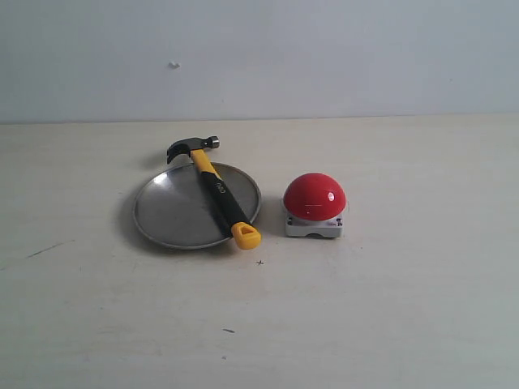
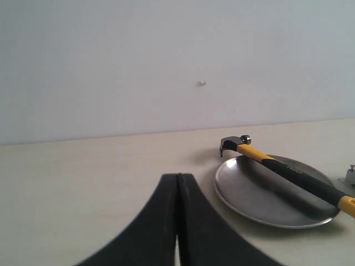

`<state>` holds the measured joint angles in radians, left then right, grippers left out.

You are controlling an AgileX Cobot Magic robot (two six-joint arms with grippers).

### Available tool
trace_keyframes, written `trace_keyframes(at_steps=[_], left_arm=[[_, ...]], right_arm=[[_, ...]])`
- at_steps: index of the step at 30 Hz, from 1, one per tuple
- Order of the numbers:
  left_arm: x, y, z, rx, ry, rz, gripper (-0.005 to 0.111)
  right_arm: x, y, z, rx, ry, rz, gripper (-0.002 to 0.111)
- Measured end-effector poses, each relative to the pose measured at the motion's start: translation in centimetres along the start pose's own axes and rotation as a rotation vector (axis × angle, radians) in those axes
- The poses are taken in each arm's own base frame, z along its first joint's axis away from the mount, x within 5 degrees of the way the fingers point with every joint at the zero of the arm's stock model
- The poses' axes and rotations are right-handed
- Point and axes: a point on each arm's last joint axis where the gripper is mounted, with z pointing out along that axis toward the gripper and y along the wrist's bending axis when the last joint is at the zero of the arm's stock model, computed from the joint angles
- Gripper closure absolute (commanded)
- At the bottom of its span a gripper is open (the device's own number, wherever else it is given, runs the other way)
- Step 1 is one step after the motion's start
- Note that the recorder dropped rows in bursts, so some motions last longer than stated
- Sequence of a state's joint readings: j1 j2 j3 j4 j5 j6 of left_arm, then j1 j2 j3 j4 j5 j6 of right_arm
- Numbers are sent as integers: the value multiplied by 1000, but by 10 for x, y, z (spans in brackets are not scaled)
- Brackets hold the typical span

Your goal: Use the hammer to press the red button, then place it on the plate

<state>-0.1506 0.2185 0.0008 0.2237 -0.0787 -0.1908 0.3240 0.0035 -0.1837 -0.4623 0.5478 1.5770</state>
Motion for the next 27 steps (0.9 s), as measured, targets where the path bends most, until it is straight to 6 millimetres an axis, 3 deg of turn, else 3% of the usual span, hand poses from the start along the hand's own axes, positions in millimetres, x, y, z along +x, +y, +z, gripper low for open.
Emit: trace_keyframes(at_steps=[20, 27], left_arm=[[0, 0, 0, 0, 2, 10, 107], [0, 0, 0, 0, 2, 10, 107]], right_arm=[[0, 0, 0, 0, -3, -4, 108], [-5, 0, 0, 8, -58, -129, 108]])
